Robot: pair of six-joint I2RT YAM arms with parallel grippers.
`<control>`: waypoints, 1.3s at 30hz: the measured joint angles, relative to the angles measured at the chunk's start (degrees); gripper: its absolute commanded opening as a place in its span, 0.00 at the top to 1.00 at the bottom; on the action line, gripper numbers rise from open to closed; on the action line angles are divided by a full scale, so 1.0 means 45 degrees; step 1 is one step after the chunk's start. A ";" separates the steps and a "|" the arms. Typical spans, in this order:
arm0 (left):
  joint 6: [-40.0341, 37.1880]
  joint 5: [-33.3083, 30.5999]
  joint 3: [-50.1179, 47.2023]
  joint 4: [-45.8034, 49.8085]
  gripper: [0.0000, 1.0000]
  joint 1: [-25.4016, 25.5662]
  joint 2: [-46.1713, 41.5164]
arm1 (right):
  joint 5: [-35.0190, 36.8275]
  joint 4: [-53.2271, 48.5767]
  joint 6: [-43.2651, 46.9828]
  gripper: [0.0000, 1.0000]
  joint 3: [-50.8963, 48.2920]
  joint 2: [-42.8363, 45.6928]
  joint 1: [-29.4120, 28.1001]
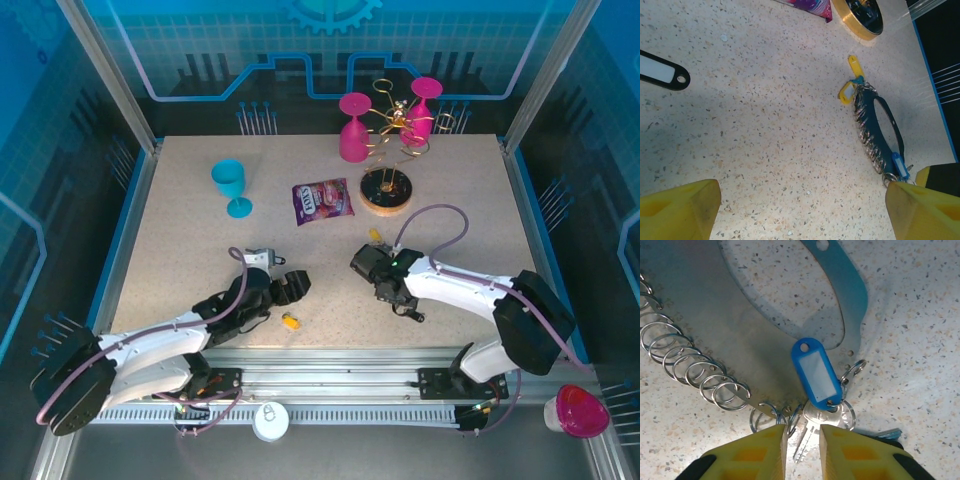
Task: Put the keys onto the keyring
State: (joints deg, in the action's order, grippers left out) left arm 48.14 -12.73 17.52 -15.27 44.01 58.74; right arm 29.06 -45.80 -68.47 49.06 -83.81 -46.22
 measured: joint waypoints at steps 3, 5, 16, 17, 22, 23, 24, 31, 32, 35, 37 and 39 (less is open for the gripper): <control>0.0000 -0.0068 0.0000 0.0000 0.14 0.0000 -0.0155 | -0.0160 0.0296 -0.0121 0.76 -0.0078 0.0000 0.0000; 0.0000 -0.0126 0.0000 0.0005 0.14 0.0000 -0.0223 | -0.0253 0.0423 -0.0146 0.76 -0.0204 -0.0005 0.0015; 0.0000 -0.0219 -0.0029 0.0010 0.15 0.0000 -0.0282 | -0.0573 0.0869 -0.0272 0.81 -0.0452 -0.0223 0.0092; 0.0000 -0.0223 -0.0034 0.0005 0.15 0.0000 -0.0287 | -0.0578 0.0874 -0.0272 0.81 -0.0466 -0.0243 0.0107; 0.0005 -0.0223 -0.0131 0.0039 0.15 0.0000 -0.0311 | -0.0607 0.0865 -0.0272 0.79 -0.0491 -0.0257 0.0131; 0.0005 -0.0223 -0.0141 0.0058 0.15 0.0000 -0.0316 | -0.0602 0.0860 -0.0272 0.79 -0.0491 -0.0257 0.0131; 0.0005 -0.0223 -0.0146 0.0092 0.15 0.0000 -0.0325 | -0.0602 0.0860 -0.0272 0.79 -0.0491 -0.0233 0.0131; 0.0005 -0.0223 -0.0155 0.0199 0.15 0.0000 -0.0330 | -0.0515 0.0806 -0.0267 0.80 -0.0573 0.0607 0.0393; 0.0005 -0.0223 -0.0155 0.0214 0.15 0.0000 -0.0330 | -0.0515 0.0801 -0.0267 0.81 -0.0588 0.0617 0.0481; 0.0005 -0.0219 -0.0155 0.0238 0.15 0.0000 -0.0330 | -0.0554 0.0845 -0.0267 0.81 -0.0758 0.0612 0.0695; 0.0005 -0.0219 -0.0155 0.0238 0.16 0.0000 -0.0330 | -0.0578 0.0865 -0.0267 0.81 -0.0831 0.0593 0.0719; 0.0005 -0.0219 -0.0155 0.0243 0.15 0.0000 -0.0330 | -0.0612 0.0889 -0.0272 0.81 -0.0835 0.0486 0.0719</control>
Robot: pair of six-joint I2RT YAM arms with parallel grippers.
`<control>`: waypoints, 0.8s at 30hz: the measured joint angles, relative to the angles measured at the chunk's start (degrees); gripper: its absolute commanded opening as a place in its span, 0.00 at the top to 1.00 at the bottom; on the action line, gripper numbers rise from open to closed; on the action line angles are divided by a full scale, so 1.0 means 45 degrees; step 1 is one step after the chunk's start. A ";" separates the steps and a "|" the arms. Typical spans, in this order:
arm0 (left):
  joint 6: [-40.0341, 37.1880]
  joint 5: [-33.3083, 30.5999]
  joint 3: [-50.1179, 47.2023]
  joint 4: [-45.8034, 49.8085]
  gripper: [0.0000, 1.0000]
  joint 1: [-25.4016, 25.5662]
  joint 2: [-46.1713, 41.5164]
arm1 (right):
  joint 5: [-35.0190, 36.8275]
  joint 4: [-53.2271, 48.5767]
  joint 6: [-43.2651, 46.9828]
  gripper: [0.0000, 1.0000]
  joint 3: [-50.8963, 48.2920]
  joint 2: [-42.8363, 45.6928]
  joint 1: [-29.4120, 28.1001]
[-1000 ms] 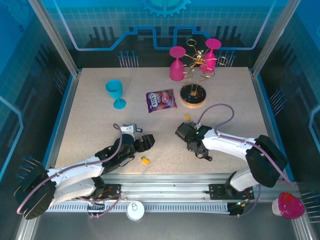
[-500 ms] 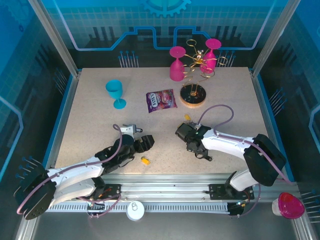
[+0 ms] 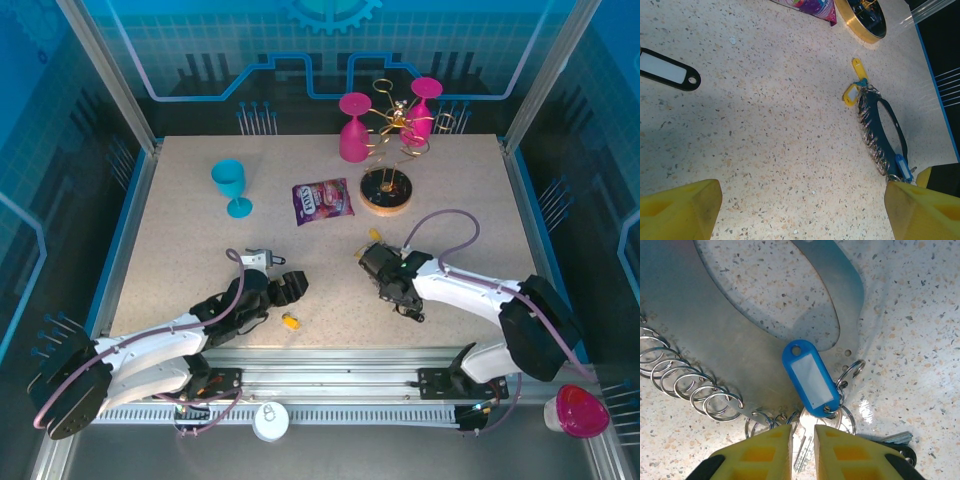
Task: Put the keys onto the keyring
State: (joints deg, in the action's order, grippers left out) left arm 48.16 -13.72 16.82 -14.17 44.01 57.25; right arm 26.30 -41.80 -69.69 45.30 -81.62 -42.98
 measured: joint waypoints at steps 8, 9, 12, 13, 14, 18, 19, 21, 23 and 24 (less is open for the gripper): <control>0.0000 0.0000 0.0000 0.0000 0.15 0.0000 0.0005 | -0.0267 0.0345 0.0005 0.81 -0.0005 -0.0442 0.0019; 0.0000 0.0000 0.0000 0.0000 0.15 0.0000 0.0005 | -0.0306 0.0418 0.0010 0.81 -0.0024 -0.0452 0.0044; 0.0000 0.0000 0.0000 0.0000 0.16 0.0000 0.0005 | -0.0335 0.0525 0.0010 0.81 -0.0049 -0.0495 0.0068; 0.0000 0.0000 0.0000 0.0000 0.15 0.0000 0.0005 | -0.0350 0.0549 0.0010 0.81 -0.0063 -0.0515 0.0068; 0.0000 0.0000 0.0000 0.0000 0.15 0.0000 0.0005 | -0.0379 0.0563 0.0005 0.81 -0.0068 -0.0534 0.0068; 0.0000 0.0000 0.0000 0.0000 0.15 0.0000 0.0005 | -0.0393 0.0651 0.0005 0.81 -0.0121 -0.0534 0.0068; 0.0000 0.0000 0.0000 0.0000 0.15 0.0000 0.0005 | -0.0408 0.0665 0.0005 0.80 -0.0141 -0.0534 0.0068; 0.0000 0.0000 0.0000 0.0000 0.15 0.0000 0.0005 | -0.0437 0.0685 0.0010 0.79 -0.0155 -0.0559 0.0068; 0.0000 0.0000 0.0000 0.0000 0.15 0.0000 0.0005 | -0.0539 0.0743 0.0024 0.77 -0.0160 -0.0588 0.0068; 0.0000 0.0000 0.0000 0.0000 0.15 0.0000 0.0005 | -0.0578 0.0777 0.0049 0.77 -0.0165 -0.0588 0.0068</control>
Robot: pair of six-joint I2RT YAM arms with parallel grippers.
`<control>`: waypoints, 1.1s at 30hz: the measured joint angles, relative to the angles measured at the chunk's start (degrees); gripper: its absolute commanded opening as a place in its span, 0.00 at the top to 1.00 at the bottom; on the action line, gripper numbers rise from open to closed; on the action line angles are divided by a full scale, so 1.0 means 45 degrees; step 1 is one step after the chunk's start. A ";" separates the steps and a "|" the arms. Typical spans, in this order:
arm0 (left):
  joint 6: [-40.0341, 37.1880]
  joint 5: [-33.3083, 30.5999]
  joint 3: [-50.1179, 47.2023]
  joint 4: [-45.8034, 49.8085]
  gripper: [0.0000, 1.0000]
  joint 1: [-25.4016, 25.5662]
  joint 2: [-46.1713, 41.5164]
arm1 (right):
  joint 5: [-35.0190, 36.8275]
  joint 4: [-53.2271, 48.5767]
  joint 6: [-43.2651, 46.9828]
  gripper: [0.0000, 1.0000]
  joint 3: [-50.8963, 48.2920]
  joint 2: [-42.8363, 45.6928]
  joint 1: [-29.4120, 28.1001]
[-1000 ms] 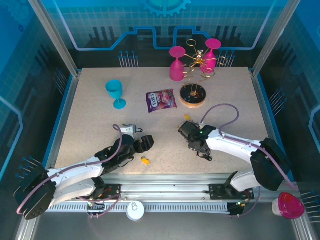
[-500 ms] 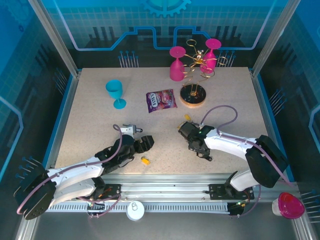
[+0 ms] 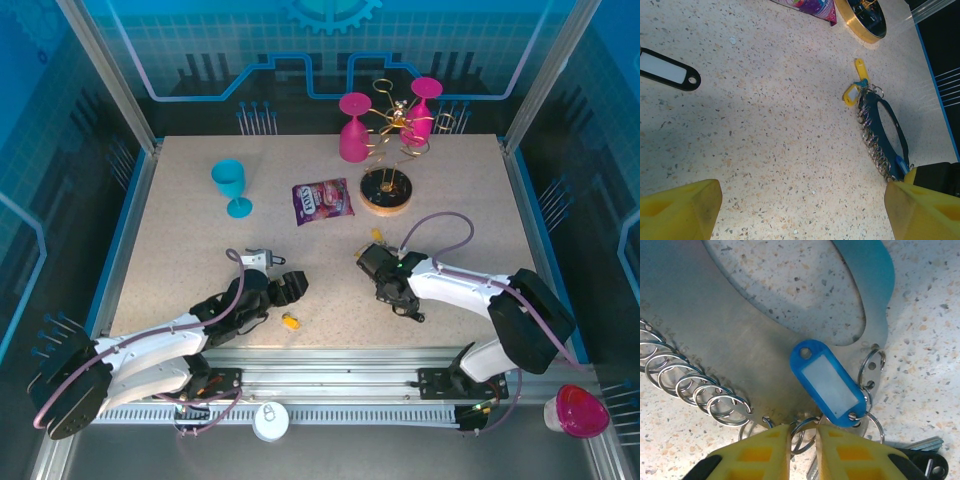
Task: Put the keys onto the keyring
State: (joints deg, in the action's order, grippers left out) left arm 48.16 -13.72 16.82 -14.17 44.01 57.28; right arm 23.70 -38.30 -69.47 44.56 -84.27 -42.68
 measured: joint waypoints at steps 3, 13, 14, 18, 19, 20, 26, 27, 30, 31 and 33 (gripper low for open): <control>0.0000 0.0000 0.0000 0.0000 0.15 0.0000 0.0000 | -0.0053 0.0087 0.0015 0.75 0.0000 0.0000 0.0000; 0.0000 0.0000 0.0000 -0.0005 0.16 0.0000 0.0000 | -0.0097 0.0204 0.0058 0.75 0.0000 -0.0219 0.0000; 0.0000 0.0000 0.0000 -0.0005 0.16 0.0000 0.0000 | -0.0097 0.0204 0.0063 0.76 0.0000 -0.0257 0.0000; 0.0000 0.0000 0.0000 -0.0005 0.16 0.0000 0.0000 | -0.0097 0.0199 0.0102 0.79 0.0000 -0.0379 0.0000; 0.0000 -0.0005 0.0000 -0.0005 0.16 0.0000 0.0000 | -0.0097 0.0199 0.0102 0.80 0.0000 -0.0389 0.0000; 0.0000 0.0000 0.0000 -0.0005 0.16 0.0000 0.0000 | -0.0092 0.0199 0.0102 0.80 0.0000 -0.0398 0.0000; 0.0000 0.0000 0.0000 -0.0005 0.16 0.0000 0.0000 | -0.0083 0.0141 0.0102 0.87 0.0000 -0.0403 0.0000; 0.0000 0.0000 0.0000 -0.0005 0.16 0.0000 0.0000 | -0.0083 0.0107 0.0102 0.88 0.0000 -0.0403 0.0000; 0.0000 0.0000 0.0000 -0.0005 0.16 0.0000 -0.0005 | -0.0078 0.0039 0.0102 0.92 0.0000 -0.0403 0.0000; 0.0000 0.0000 0.0000 -0.0005 0.16 0.0000 -0.0005 | -0.0073 0.0024 0.0107 0.93 0.0000 -0.0403 0.0000; 0.0000 0.0000 0.0000 0.0000 0.16 0.0000 -0.0005 | -0.0039 -0.0019 0.0151 0.99 0.0010 -0.0398 0.0000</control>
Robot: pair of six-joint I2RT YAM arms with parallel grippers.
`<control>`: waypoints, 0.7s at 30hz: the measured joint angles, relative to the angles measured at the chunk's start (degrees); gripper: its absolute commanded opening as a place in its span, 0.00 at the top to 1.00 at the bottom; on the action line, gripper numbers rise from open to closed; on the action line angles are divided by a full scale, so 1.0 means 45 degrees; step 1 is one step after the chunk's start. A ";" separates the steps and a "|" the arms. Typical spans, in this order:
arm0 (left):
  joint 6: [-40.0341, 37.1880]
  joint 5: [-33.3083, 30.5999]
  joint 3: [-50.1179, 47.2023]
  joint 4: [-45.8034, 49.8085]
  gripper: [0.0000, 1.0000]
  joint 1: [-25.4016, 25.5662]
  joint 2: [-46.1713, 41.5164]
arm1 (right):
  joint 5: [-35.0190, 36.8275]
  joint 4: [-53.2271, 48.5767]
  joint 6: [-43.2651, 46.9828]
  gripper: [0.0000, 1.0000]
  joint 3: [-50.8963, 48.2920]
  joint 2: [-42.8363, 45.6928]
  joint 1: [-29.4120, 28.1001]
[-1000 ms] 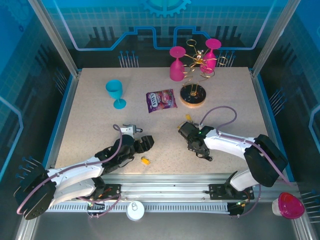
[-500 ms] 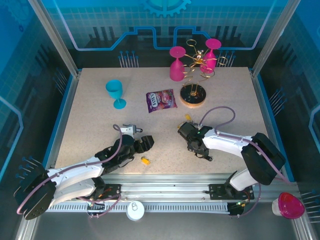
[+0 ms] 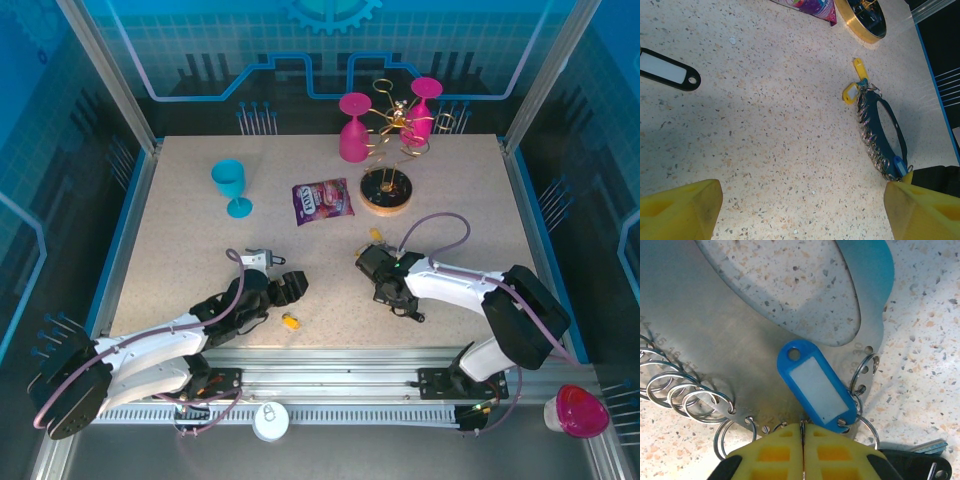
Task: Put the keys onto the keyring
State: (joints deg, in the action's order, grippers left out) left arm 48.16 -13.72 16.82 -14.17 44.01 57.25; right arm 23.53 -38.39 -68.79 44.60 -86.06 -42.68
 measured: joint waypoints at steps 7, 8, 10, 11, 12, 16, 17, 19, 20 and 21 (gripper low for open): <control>-0.0126 -0.0053 0.0000 0.0063 0.16 0.0000 -0.0321 | -0.0005 -0.0223 0.1200 1.00 0.0015 0.0495 0.0000; -0.0277 -0.0092 0.0010 0.0102 0.16 0.0000 -0.0403 | -0.0005 -0.0199 0.1608 1.00 0.0015 0.0753 -0.0005; -0.0758 -0.0175 0.0102 0.0272 0.15 0.0000 -0.0549 | -0.0015 -0.0083 0.2637 1.00 0.0019 0.1379 0.0000; -0.1141 -0.0238 0.0238 0.0379 0.15 0.0000 -0.0607 | -0.0044 0.0034 0.3269 1.00 0.0019 0.1744 0.0000; -0.1525 -0.0277 0.0403 0.0481 0.15 0.0000 -0.0646 | -0.0102 0.0175 0.3925 1.00 0.0024 0.2113 0.0000; -0.3711 -0.0335 0.1472 0.0559 0.12 -0.0005 -0.0665 | -0.0860 0.0957 0.6421 1.00 0.0160 0.3332 0.0170; -0.4405 -0.0330 0.1807 0.0563 0.11 -0.0015 -0.0651 | -0.1258 0.1209 0.7140 1.00 0.0257 0.3570 0.0321; -0.5673 -0.0214 0.2472 0.0544 0.10 -0.0131 -0.0520 | -0.2025 0.1622 0.8233 1.00 0.0476 0.3803 0.0675; -0.6363 -0.0073 0.2905 0.0568 0.10 -0.0267 -0.0330 | -0.2433 0.1792 0.8762 1.00 0.0612 0.3832 0.0879; -0.6902 0.0083 0.3303 0.0617 0.10 -0.0403 -0.0117 | -0.2909 0.2025 0.9311 1.00 0.0743 0.3827 0.1093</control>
State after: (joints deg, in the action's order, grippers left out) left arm 17.10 -13.34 31.68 -11.40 42.19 56.73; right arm 10.44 -29.28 -26.89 47.94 -68.84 -37.76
